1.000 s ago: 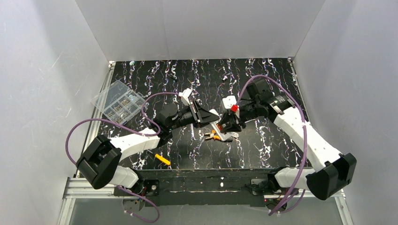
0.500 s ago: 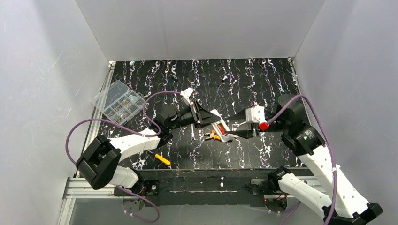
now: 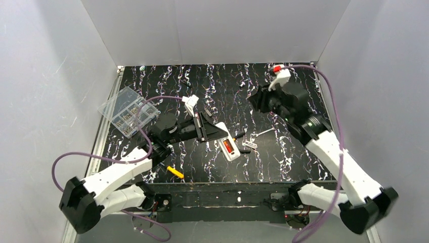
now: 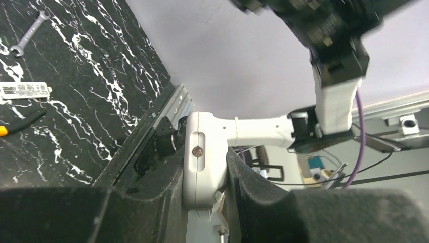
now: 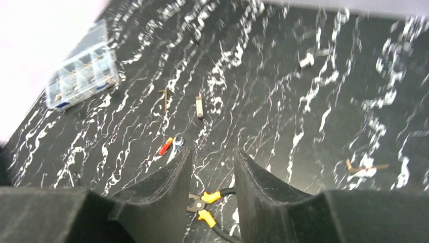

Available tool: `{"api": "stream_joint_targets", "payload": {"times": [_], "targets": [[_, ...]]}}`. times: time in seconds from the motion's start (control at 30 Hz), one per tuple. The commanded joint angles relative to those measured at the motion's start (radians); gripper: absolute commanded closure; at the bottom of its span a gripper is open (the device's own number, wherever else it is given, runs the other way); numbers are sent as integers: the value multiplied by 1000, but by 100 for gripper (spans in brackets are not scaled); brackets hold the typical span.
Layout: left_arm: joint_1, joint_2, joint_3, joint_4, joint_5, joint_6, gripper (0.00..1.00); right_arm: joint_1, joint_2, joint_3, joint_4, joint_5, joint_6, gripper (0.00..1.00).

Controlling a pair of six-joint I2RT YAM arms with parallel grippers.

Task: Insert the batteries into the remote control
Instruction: Pick up the battery from the center of the board.

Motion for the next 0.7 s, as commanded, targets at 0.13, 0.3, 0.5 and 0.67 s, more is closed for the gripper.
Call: {"api": "stream_joint_targets", "payload": {"times": [0.13,0.3,0.5,0.67], "targets": [[2,-182,177,-355,8,211,100,85,375,108,-150,49,422,60],[2,-207,228,-361,9,178,100,241,620,274,-188,37,501,59],[2,-242,255,-407,13,215,100,321,874,501,-276,-2,627,62],[2,-265,239,-421,15,218,100,346,986,585,-316,26,733,61]]}}
